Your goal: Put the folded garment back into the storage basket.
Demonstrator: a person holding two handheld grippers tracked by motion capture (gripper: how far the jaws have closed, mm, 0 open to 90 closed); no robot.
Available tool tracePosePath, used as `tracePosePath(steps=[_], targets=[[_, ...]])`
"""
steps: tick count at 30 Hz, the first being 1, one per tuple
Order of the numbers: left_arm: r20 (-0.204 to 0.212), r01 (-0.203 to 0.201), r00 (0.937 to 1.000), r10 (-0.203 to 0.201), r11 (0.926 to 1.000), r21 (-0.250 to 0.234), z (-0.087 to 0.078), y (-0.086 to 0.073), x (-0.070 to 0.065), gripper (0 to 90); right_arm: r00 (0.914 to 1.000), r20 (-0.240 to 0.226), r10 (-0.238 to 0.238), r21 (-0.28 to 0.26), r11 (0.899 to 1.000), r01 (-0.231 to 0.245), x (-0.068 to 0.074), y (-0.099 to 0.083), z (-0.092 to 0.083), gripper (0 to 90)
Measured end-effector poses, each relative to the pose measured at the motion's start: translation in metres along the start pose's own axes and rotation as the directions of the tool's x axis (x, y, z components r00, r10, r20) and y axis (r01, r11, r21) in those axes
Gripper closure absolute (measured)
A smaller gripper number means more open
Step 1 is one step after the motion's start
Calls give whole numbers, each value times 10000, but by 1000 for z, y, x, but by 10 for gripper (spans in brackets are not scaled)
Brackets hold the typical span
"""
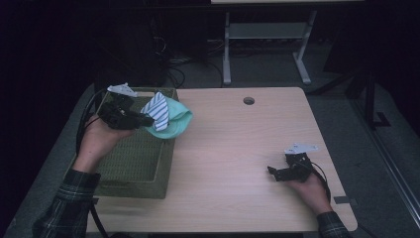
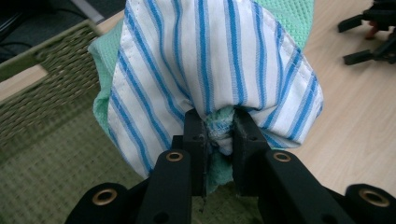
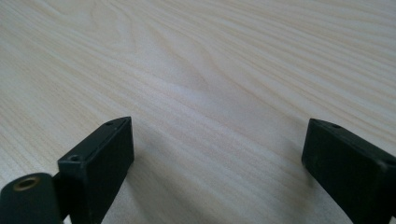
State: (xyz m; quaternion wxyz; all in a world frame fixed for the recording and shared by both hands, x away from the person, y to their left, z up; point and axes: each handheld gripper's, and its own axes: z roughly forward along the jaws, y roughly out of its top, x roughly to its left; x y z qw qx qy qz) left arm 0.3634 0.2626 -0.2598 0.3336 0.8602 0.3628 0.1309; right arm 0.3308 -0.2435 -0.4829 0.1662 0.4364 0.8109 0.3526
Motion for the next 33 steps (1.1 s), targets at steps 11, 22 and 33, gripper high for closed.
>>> tracePosePath(steps=[11,22,33], targets=[[-770,636,9951,-619,9978,195,-7,-19,22,777,10000,6,9,-2,10000,-9,0,0,0,86],[-1543,1352,9798,-1268,9898,453,-5,-43,42,777,10000,16,10,0,10000,-10,0,0,0,86],[-1920,1970,9651,-1779,9767,850,13,-67,57,776,10000,27,22,12,10000,-22,0,0,0,86]])
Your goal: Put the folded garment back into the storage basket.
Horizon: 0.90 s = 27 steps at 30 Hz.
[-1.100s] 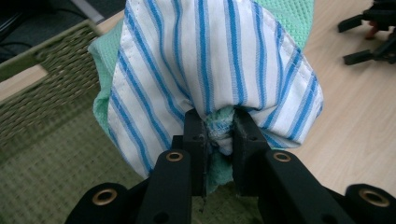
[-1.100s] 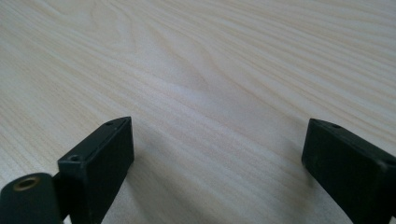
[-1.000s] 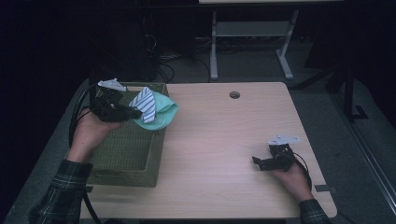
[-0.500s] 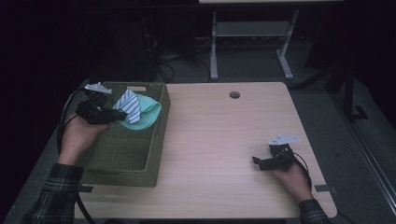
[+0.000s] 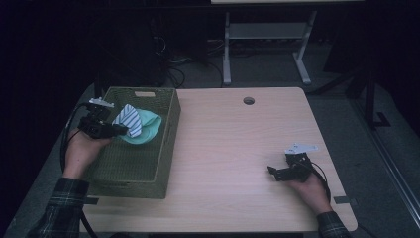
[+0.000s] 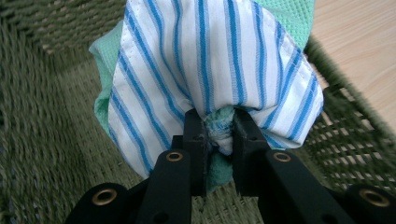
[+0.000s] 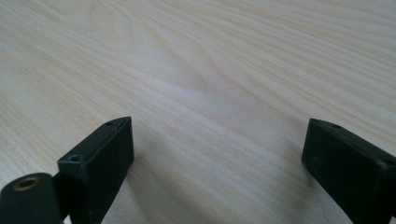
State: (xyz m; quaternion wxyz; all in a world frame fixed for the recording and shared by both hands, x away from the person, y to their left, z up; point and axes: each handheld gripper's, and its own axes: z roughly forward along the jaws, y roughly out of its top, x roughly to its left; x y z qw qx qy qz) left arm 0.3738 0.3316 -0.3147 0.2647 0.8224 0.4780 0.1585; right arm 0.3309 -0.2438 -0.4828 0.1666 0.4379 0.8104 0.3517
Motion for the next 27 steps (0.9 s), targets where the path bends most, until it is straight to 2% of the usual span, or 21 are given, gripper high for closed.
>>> tracePosePath(steps=[9,16,27], targets=[[-365,249,9991,-228,9980,589,23,-14,8,776,10000,15,-11,-4,10000,11,0,0,0,86],[-356,317,9990,-281,9939,1054,44,-24,11,776,10000,7,-43,-15,10000,43,0,0,0,86],[62,544,9984,-560,9865,1544,70,-35,13,774,10000,6,-31,-15,10000,31,0,0,0,86]])
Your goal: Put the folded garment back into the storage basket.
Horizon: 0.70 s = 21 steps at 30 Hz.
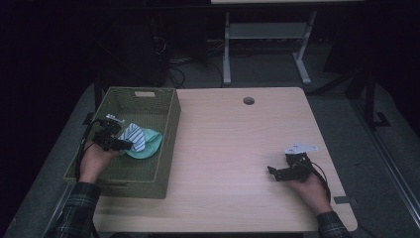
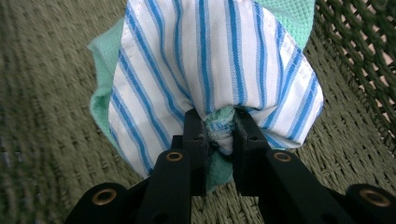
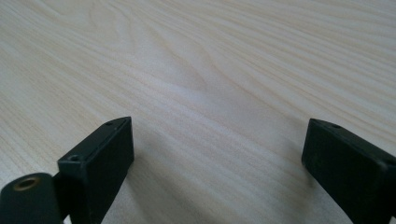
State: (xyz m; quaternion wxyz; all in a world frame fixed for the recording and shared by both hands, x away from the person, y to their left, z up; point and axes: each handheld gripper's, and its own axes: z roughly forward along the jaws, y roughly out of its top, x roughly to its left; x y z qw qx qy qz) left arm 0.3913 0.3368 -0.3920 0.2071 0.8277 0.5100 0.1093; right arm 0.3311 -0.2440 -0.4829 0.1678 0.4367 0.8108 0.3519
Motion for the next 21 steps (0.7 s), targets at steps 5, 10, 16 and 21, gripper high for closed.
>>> tracePosePath(steps=[5,10,16,21], targets=[[175,-93,9998,88,9995,305,9,-2,0,768,10000,5,4,4,10000,-4,0,0,0,86],[258,-214,9995,200,9982,566,14,-3,0,745,10000,10,3,5,10000,-3,0,0,0,86],[326,-156,9994,137,9982,583,17,-5,0,625,10000,7,-1,3,10000,1,0,0,0,86],[373,-54,9993,39,9991,419,17,-6,0,430,10000,26,29,9,10000,-29,0,0,0,86]])
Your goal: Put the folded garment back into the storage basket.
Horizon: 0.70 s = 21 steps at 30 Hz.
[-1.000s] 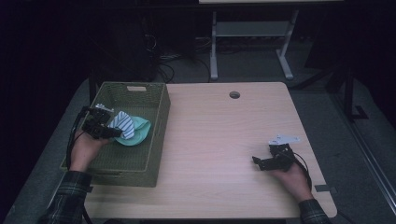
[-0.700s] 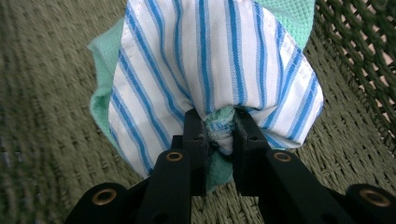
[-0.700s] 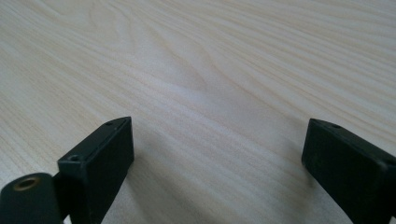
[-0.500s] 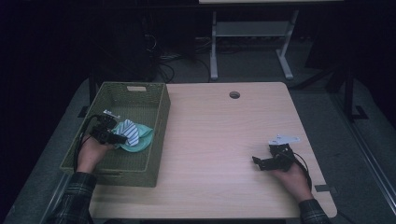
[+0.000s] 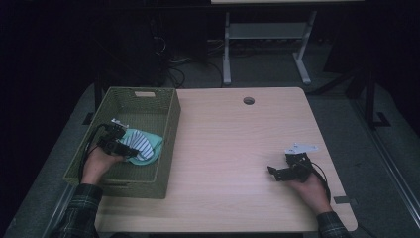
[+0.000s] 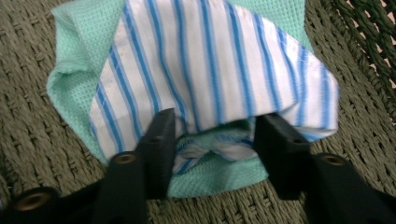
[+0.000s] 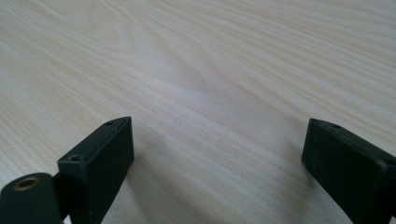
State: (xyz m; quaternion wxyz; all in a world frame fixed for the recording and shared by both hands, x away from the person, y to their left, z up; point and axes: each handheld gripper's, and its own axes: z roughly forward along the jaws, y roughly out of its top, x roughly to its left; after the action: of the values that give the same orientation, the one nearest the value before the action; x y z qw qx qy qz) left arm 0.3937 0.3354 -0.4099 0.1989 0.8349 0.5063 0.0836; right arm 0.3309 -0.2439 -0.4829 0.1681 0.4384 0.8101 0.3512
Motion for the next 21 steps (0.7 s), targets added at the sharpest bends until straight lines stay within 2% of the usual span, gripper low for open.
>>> tracePosePath(steps=[5,9,12,21], targets=[[-36,65,10000,-66,9996,-292,-3,0,0,259,10000,11,11,-1,10000,-11,0,0,0,86],[66,48,10000,-45,9984,-560,-6,0,0,184,10000,9,11,0,10000,-11,0,0,0,86],[89,147,9999,-141,9973,-719,-10,0,-1,148,10000,23,14,2,10000,-14,0,0,0,86],[159,-130,9998,151,9918,-1269,-27,8,-12,139,10000,25,43,16,10000,-43,0,0,0,86]])
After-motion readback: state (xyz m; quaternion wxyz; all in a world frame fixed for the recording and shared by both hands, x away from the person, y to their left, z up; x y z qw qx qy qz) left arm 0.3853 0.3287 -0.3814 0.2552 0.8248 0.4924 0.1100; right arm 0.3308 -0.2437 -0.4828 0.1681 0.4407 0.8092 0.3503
